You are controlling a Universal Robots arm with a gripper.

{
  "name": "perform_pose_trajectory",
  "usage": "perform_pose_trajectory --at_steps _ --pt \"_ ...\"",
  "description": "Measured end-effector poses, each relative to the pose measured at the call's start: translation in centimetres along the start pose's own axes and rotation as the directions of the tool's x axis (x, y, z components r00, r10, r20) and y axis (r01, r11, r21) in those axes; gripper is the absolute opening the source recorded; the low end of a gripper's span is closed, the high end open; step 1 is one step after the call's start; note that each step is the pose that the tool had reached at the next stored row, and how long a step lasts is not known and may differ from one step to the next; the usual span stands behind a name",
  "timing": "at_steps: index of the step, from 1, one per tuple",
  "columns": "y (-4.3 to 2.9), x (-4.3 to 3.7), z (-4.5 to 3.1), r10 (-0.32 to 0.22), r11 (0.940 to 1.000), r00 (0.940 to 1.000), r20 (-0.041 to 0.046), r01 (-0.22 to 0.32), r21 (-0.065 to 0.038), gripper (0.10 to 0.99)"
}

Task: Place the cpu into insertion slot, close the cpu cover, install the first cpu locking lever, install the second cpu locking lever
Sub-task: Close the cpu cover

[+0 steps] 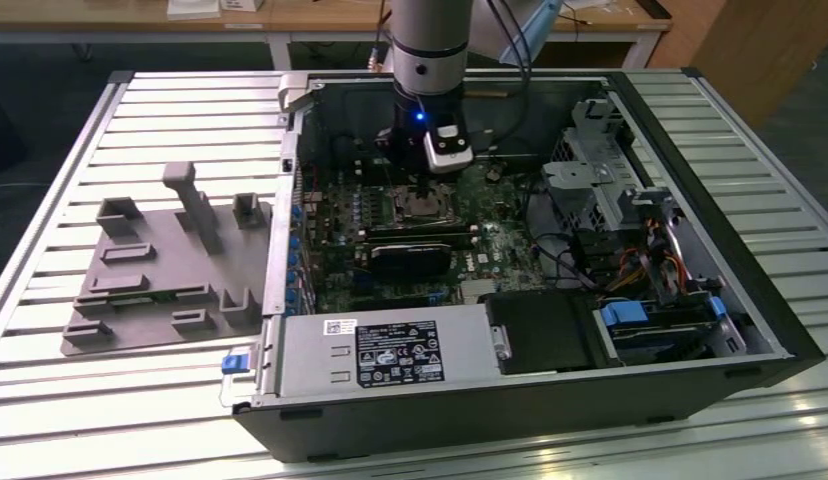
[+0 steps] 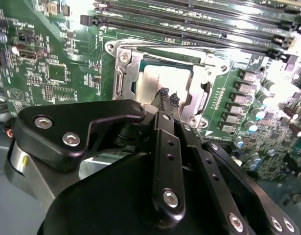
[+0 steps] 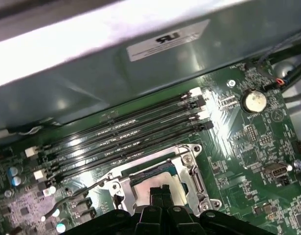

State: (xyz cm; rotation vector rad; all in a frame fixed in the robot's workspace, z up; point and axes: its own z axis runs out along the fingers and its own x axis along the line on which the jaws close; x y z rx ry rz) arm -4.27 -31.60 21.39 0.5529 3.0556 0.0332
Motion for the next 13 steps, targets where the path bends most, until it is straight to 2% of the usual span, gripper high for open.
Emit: perform_pose_trajectory --at_steps 6,13 --pt "0.0 0.0 0.02 -0.09 0.996 0.996 -0.0023 0.09 -0.003 0.102" --pt "-0.02 0.0 0.04 -0.184 0.9828 0.9828 -0.0038 0.184 -0.007 0.102"
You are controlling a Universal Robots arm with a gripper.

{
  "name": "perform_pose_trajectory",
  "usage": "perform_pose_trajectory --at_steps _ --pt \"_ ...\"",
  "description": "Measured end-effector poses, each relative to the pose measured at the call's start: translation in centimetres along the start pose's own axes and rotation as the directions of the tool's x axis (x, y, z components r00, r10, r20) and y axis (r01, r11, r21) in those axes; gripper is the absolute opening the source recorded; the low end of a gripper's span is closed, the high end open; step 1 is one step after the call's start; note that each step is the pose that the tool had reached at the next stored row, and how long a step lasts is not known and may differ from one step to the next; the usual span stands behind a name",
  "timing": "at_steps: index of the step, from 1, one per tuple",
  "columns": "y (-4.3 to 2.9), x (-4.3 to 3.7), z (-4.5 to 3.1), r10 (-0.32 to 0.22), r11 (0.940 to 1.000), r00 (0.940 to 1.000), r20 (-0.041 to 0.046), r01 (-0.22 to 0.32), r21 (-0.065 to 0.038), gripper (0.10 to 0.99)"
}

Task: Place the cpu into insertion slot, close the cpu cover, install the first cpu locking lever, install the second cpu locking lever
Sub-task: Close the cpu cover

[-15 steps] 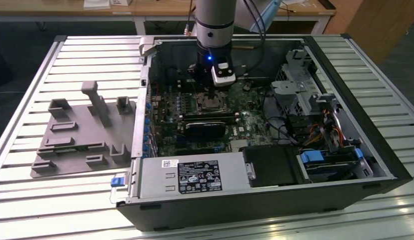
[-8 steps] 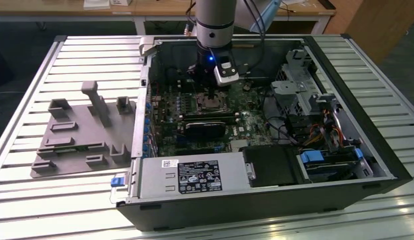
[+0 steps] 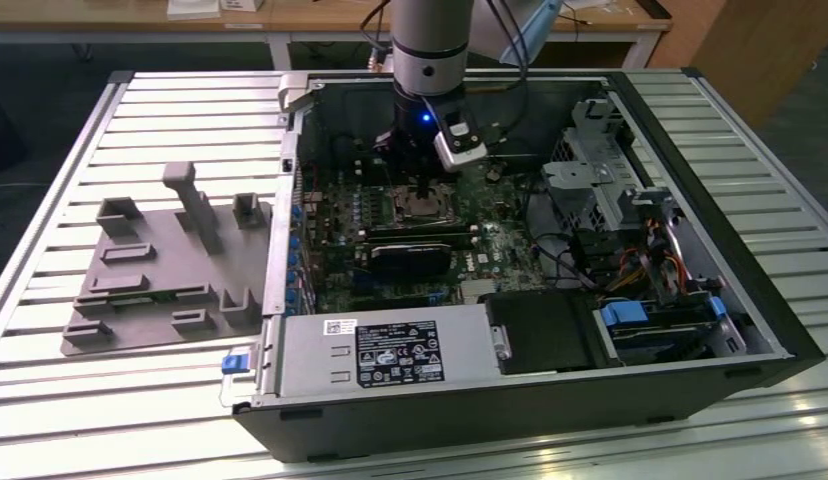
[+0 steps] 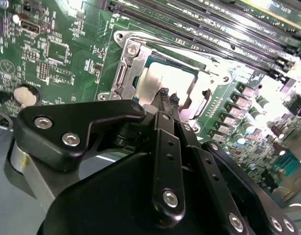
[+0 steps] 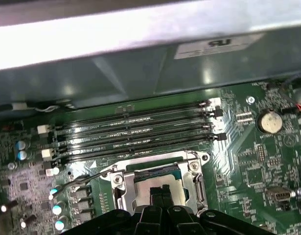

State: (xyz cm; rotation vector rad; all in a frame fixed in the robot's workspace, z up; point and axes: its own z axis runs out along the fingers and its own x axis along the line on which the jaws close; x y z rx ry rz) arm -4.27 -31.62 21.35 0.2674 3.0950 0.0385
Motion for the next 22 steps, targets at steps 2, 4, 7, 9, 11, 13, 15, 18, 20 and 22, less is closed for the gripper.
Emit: perform_pose_trajectory --at_steps 2,4,7,9,11,13,15,18,20,22 --pt "0.0 0.0 0.0 -0.003 1.0 1.0 -0.0001 0.003 0.0 0.102" --pt "0.0 0.0 0.0 -0.003 1.0 1.0 -0.0001 0.003 0.0 0.102" --pt "-0.03 0.0 0.02 -0.003 1.0 1.0 0.0 0.003 0.0 0.102" --pt "-0.14 -0.02 0.03 -0.003 1.0 1.0 0.0 0.003 0.0 0.102" --pt "-0.31 -0.05 0.06 -0.002 1.0 1.0 0.0001 0.002 0.0 0.102" --pt "-0.47 -0.08 0.09 -0.002 1.0 1.0 0.0002 0.002 0.0 0.102" --pt "-0.62 -0.1 0.11 -0.002 1.0 1.0 0.0003 0.002 0.0 0.102" --pt "-0.82 -0.14 0.13 -0.002 1.0 1.0 0.0006 0.002 0.0 0.102" --pt "-0.97 -0.14 0.16 -0.002 1.0 1.0 0.0014 0.002 0.0 0.102" --pt "-1.14 -0.1 0.2 -0.002 1.0 1.0 0.0025 0.002 -0.001 0.102"
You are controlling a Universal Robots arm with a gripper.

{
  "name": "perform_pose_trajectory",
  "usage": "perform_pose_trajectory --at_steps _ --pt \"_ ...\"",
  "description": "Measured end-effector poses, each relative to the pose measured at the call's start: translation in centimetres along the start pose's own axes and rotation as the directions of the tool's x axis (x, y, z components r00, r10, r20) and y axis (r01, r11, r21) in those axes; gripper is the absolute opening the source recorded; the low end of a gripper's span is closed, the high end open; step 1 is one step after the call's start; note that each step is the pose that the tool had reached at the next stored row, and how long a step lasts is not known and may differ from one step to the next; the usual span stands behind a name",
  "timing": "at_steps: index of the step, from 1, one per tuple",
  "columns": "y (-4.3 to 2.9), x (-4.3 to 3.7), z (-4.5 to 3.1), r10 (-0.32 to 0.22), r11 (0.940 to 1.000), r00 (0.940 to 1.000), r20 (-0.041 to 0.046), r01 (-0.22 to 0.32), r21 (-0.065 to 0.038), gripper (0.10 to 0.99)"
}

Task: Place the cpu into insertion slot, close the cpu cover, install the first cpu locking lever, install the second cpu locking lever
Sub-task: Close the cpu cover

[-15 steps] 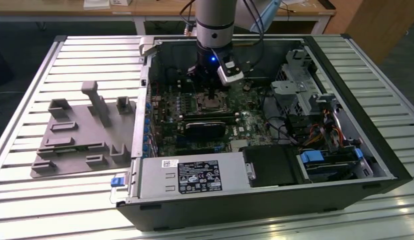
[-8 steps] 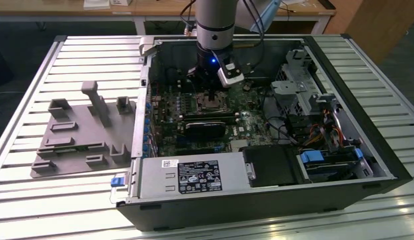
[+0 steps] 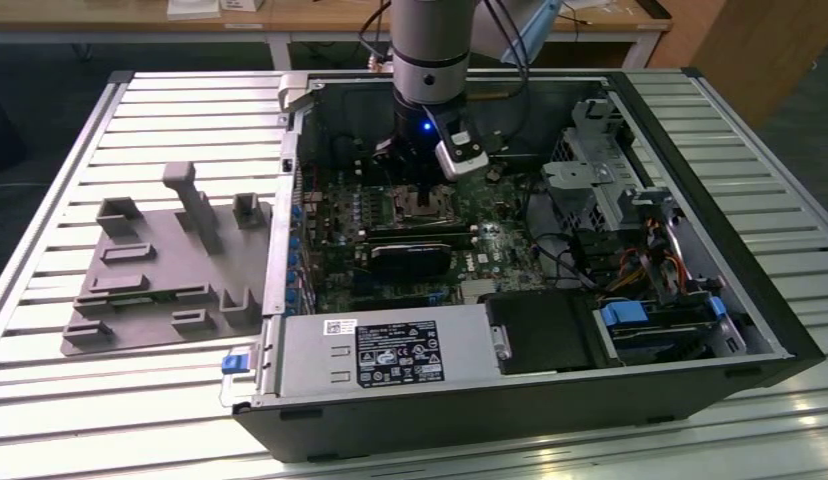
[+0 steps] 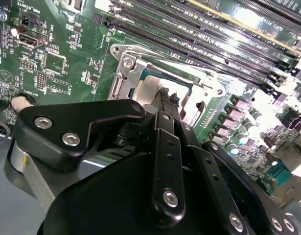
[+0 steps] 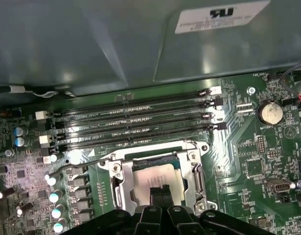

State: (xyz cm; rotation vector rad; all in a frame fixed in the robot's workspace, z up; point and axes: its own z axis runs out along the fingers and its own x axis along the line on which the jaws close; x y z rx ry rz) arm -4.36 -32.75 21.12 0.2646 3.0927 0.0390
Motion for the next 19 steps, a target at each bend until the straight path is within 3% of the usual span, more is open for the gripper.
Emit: perform_pose_trajectory --at_steps 5,19 --pt "-0.31 0.45 0.04 0.0 1.0 1.0 0.0029 0.0 -0.001 0.102" --pt "-0.74 2.74 0.31 -0.006 1.0 0.9999 0.0095 0.006 -0.005 0.102"
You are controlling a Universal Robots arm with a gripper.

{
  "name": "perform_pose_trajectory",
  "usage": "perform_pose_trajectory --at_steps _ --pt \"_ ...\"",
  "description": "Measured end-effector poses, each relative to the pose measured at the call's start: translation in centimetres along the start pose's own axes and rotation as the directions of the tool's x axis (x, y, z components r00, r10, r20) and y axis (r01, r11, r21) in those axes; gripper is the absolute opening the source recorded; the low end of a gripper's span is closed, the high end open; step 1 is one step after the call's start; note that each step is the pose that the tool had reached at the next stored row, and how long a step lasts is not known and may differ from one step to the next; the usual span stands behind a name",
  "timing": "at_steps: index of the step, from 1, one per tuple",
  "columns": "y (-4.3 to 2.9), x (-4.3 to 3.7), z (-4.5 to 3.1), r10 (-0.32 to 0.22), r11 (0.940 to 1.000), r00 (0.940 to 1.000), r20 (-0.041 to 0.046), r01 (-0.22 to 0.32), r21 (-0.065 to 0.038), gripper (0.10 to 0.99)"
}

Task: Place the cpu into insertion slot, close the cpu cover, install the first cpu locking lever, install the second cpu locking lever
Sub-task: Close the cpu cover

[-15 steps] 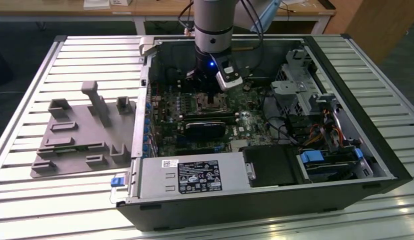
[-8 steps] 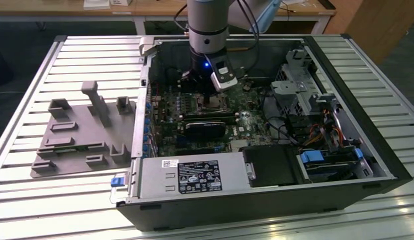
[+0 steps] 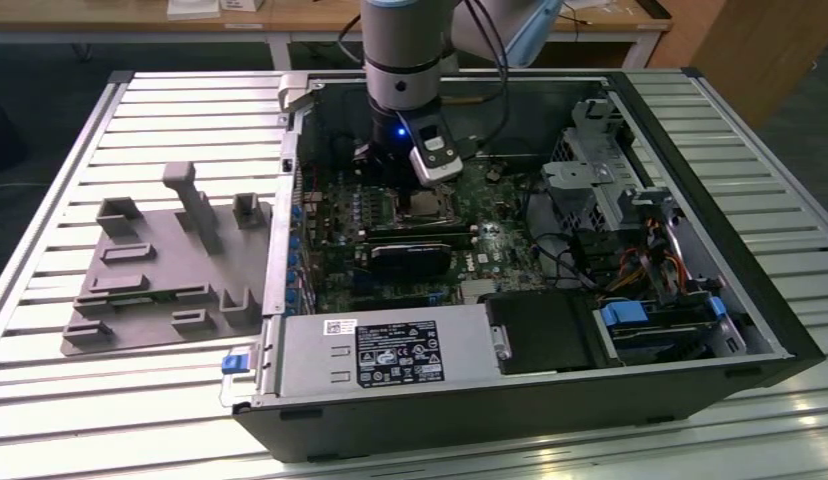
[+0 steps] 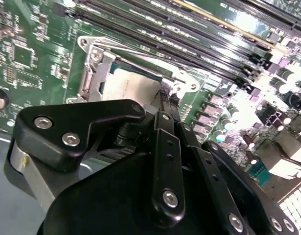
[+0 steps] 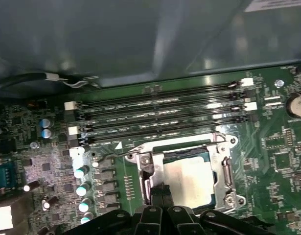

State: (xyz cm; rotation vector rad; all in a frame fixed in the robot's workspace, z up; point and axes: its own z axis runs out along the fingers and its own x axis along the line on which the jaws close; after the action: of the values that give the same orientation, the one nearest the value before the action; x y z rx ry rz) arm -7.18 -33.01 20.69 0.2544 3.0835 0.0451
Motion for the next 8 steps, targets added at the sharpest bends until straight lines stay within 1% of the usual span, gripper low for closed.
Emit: perform_pose_trajectory --at_steps 8 --pt "0.06 0.18 0.29 -0.027 0.9996 0.9996 -0.0018 0.027 -0.007 0.102"
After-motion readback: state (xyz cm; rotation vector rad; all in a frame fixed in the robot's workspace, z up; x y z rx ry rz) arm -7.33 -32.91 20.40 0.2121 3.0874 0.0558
